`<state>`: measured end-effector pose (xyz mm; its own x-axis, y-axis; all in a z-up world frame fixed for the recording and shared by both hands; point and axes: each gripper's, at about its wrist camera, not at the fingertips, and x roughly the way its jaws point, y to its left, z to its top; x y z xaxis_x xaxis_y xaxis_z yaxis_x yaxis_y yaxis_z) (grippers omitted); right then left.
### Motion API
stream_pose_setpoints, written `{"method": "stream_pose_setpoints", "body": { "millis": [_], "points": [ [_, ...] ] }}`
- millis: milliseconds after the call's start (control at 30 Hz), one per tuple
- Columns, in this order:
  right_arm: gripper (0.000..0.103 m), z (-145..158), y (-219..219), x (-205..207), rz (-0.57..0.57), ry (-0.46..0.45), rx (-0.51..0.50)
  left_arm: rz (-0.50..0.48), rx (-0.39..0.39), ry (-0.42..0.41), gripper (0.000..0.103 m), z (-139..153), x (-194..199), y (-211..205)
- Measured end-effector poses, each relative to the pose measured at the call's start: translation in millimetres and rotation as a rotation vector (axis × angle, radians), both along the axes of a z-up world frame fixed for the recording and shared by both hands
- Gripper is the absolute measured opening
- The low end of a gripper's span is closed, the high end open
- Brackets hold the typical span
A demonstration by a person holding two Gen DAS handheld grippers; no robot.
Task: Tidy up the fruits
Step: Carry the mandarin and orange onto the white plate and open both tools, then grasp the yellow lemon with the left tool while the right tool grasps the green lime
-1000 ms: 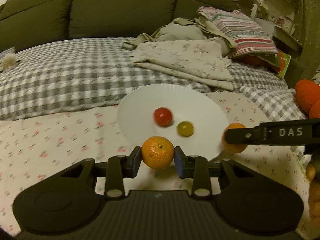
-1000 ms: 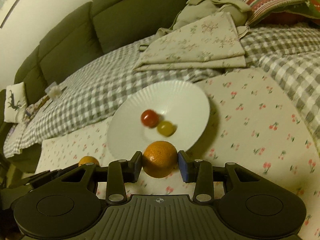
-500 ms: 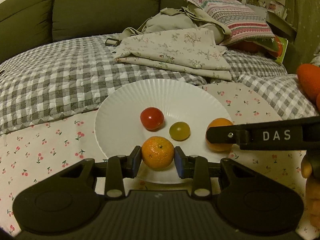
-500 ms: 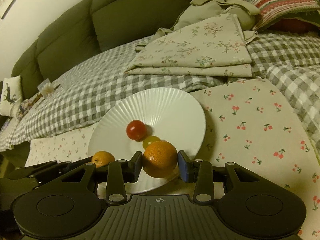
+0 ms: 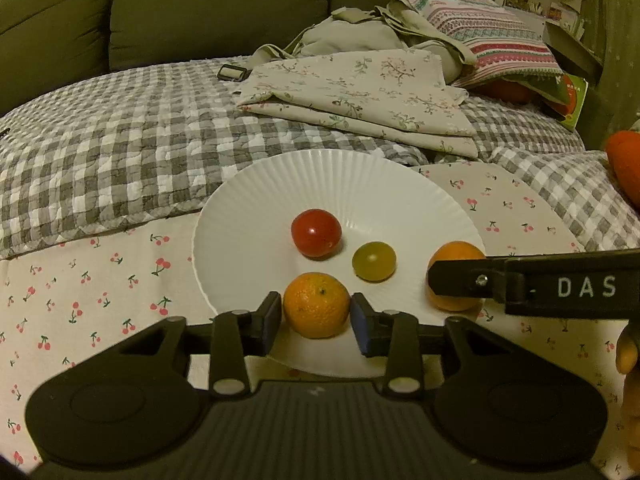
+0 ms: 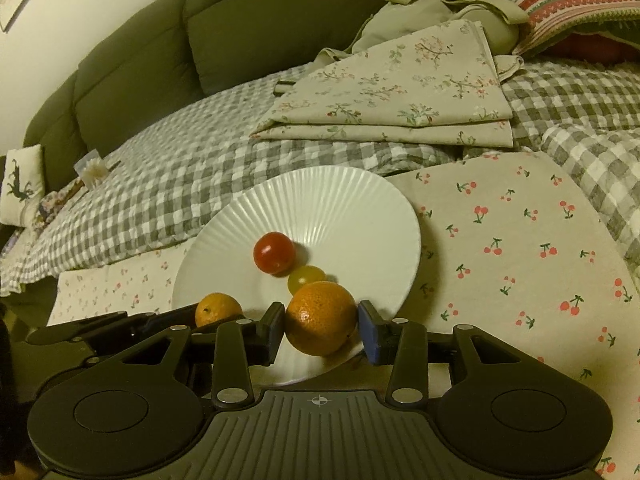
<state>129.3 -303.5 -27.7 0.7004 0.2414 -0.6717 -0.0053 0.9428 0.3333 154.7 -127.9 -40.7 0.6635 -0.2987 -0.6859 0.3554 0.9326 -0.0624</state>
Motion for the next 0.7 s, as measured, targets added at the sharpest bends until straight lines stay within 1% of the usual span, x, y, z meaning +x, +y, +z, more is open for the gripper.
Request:
{"method": "stream_pose_setpoints", "body": {
  "millis": [67, 100, 133, 200, 333, 467, 700],
  "points": [
    [0.040, 0.1, -0.9, 0.0, -0.005, 0.004, 0.009, 0.002, -0.002, -0.009, 0.050, 2.0, -1.9, 1.2],
    [0.044, 0.6, -1.5, -0.2, -0.005, 0.004, 0.018, 0.002, 0.002, -0.014, 0.052, 3.0, -3.6, 1.4],
    [0.053, 1.4, -2.7, -0.6, -0.004, 0.004, 0.038, 0.000, 0.007, -0.019, 0.053, 4.3, -5.2, 1.7],
    [0.061, 4.8, -4.3, -2.4, -0.017, -0.004, 0.056, 0.000, 0.013, -0.025, 0.053, 7.3, -9.7, 3.7],
    [0.061, 12.5, -5.8, -4.2, -0.031, -0.010, 0.052, 0.013, 0.005, -0.020, 0.053, 12.1, -19.2, 11.4],
    [0.061, 17.6, -10.7, -6.4, -0.049, -0.011, 0.076, 0.027, 0.000, -0.017, 0.053, 16.9, -29.8, 20.6],
    [0.061, 32.2, -5.4, -14.6, -0.027, -0.035, 0.062, 0.053, -0.015, -0.004, 0.053, 26.8, -50.8, 40.4]
  ]
}}
